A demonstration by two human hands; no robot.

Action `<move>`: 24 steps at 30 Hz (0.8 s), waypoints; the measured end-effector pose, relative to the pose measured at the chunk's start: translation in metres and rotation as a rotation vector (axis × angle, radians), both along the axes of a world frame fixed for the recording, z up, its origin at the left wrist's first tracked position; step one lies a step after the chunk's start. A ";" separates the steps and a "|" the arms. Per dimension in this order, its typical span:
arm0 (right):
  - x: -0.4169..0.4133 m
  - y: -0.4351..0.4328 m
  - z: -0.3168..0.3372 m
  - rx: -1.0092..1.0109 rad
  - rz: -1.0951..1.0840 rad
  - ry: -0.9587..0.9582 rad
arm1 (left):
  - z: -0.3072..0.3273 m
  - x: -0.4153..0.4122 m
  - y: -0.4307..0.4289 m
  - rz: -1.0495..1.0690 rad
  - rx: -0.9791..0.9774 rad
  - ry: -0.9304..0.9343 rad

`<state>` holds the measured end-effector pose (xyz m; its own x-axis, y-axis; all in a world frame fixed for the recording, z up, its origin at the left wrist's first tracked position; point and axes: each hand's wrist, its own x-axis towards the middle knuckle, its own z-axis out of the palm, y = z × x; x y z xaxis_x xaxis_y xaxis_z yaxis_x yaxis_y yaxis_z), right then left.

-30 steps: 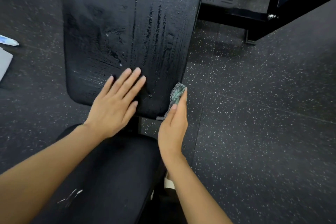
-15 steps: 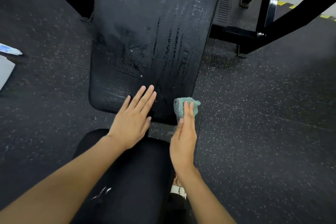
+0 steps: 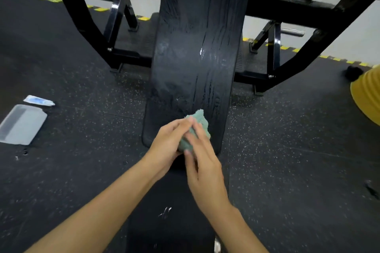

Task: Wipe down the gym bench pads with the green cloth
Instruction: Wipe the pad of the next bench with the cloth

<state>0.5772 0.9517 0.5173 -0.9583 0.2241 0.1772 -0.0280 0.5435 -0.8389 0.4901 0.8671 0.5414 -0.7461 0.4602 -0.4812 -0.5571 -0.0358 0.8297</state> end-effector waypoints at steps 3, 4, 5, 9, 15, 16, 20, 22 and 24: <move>0.016 -0.017 0.027 0.037 0.051 0.058 | 0.024 0.012 -0.021 0.052 0.028 -0.006; 0.021 -0.020 0.038 0.009 0.051 0.075 | 0.032 0.018 -0.028 0.072 0.038 -0.003; 0.026 -0.022 0.051 -0.023 0.034 0.097 | 0.040 0.024 -0.035 0.090 0.051 0.004; 0.036 -0.024 0.105 -0.147 -0.068 0.139 | 0.075 0.048 -0.062 0.124 0.082 0.087; 0.019 -0.015 0.162 -0.409 0.073 -0.187 | 0.138 0.059 -0.083 0.095 0.067 0.202; 0.015 -0.013 0.170 -0.463 0.130 -0.240 | 0.150 0.058 -0.086 0.085 0.064 0.216; 0.002 -0.011 0.202 -0.507 0.273 -0.208 | 0.189 0.051 -0.098 0.071 0.015 0.311; -0.008 -0.012 0.217 -0.496 0.282 -0.147 | 0.206 0.043 -0.107 0.069 -0.016 0.345; -0.020 -0.016 0.236 -0.476 0.294 -0.098 | 0.221 0.033 -0.117 0.059 -0.029 0.346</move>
